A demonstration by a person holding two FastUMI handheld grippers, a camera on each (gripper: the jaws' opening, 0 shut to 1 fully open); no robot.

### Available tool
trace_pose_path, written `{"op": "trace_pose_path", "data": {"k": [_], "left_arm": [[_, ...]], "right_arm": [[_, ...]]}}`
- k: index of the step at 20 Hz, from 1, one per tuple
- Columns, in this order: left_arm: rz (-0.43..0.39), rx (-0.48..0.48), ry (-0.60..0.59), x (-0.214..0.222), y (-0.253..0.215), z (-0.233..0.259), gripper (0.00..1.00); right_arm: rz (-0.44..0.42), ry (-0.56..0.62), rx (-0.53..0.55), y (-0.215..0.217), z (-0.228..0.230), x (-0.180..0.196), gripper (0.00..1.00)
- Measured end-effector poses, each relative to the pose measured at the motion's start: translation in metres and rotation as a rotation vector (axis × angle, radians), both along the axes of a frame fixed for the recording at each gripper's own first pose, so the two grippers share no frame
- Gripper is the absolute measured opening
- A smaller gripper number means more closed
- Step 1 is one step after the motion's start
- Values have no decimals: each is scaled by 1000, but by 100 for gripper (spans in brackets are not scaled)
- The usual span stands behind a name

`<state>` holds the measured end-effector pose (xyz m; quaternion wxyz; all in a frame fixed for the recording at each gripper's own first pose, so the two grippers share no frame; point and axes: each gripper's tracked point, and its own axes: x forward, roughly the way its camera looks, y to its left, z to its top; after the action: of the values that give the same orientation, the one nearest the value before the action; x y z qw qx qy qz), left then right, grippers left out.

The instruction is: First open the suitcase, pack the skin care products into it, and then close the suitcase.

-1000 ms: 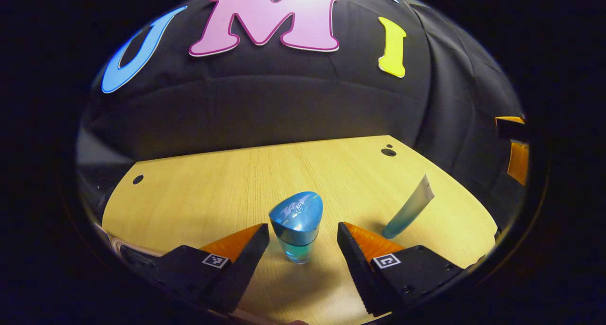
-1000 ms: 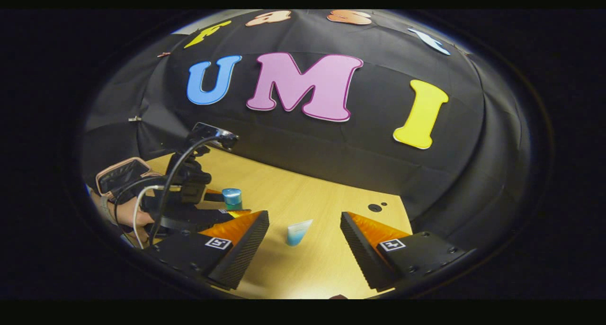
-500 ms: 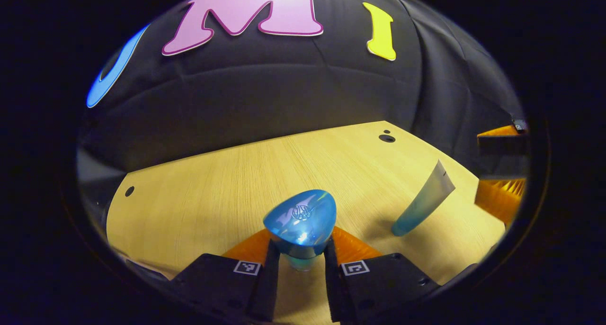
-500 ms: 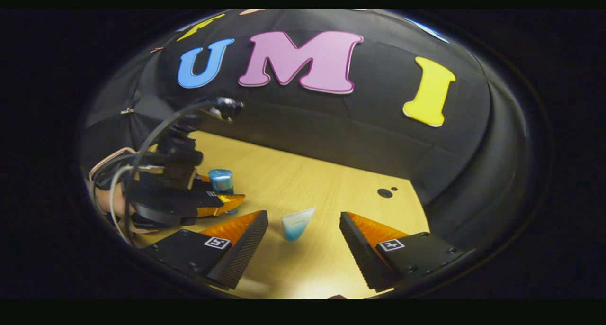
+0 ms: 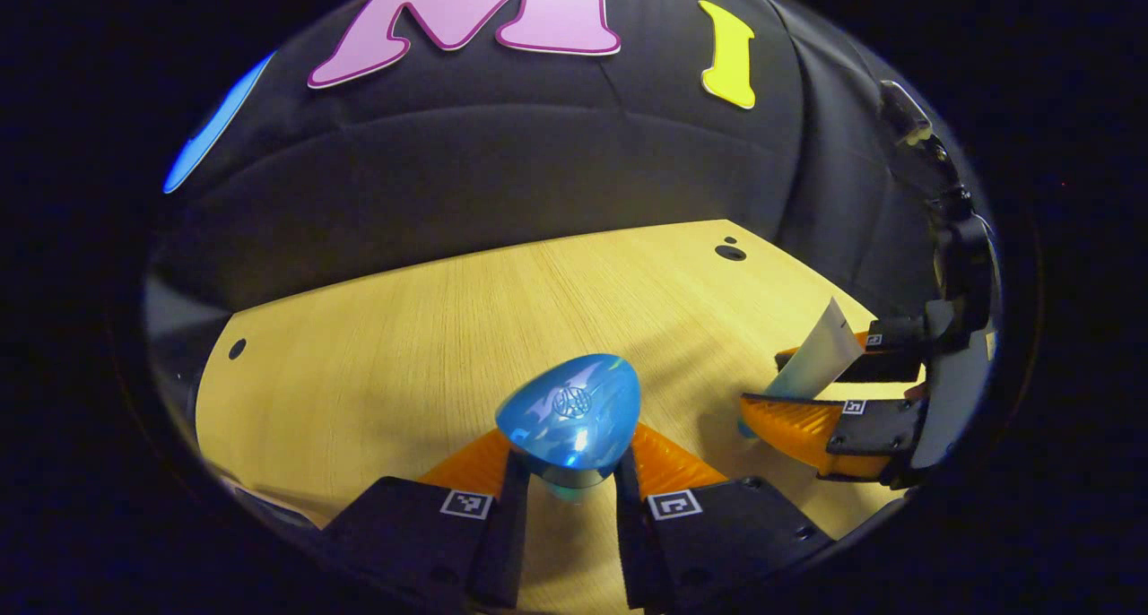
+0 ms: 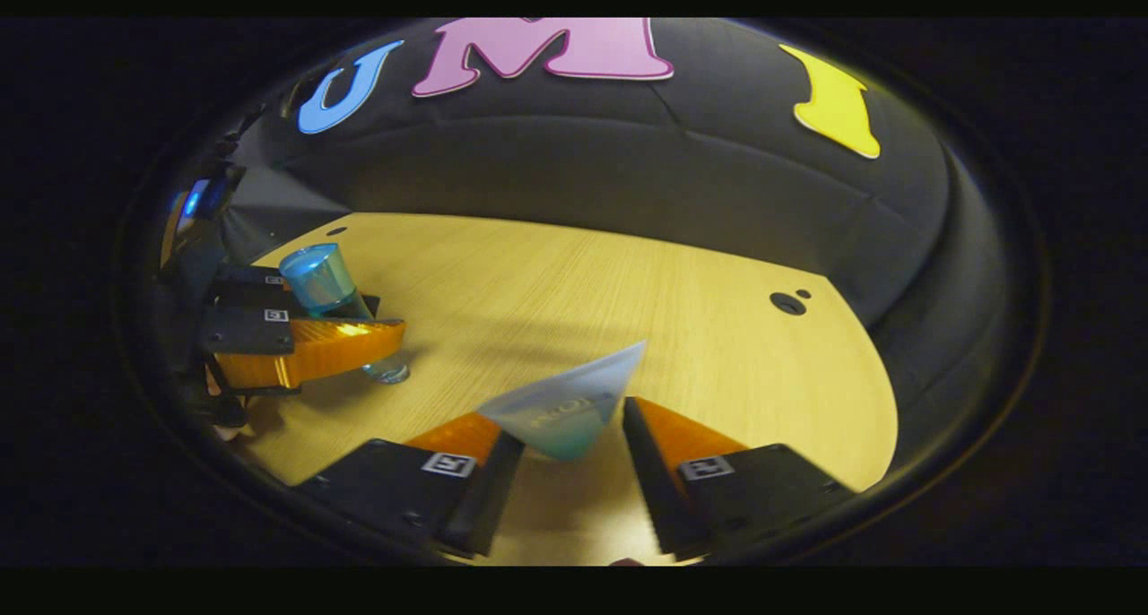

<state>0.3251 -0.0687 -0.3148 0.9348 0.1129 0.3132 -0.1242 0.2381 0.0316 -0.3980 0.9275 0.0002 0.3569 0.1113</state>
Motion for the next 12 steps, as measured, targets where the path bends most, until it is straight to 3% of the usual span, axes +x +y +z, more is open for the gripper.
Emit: {"op": "trace_pose_path", "data": {"k": [1, 2, 3, 5, 6, 7, 9, 10, 12], "left_arm": [[-4, 8, 8, 1, -1, 0, 48], [-15, 17, 21, 2, -3, 0, 45], [-30, 21, 40, 3, -5, 2, 47], [-43, 14, 55, -1, -5, 13, 43], [-51, 8, 47, -7, -3, 24, 46], [-64, 3, 50, -13, 0, 35, 43], [-95, -14, 54, -40, 11, 68, 46], [-106, -13, 70, -54, 23, 83, 42], [-100, 1, 91, -79, 53, 110, 46]], "right_arm": [[-12, -7, 6, 1, -2, 6, 49], [-20, -8, 6, 1, 1, 9, 46], [-22, -11, 8, 2, 1, 10, 37], [-11, -6, 7, 2, 4, 6, 42], [-9, -11, 9, 2, 11, 0, 42], [-10, -18, 16, 2, 20, -4, 37], [-10, -59, 31, 4, 45, -10, 42], [-7, -82, 37, 5, 57, -15, 42], [3, -130, 63, 12, 86, -23, 42]]}}
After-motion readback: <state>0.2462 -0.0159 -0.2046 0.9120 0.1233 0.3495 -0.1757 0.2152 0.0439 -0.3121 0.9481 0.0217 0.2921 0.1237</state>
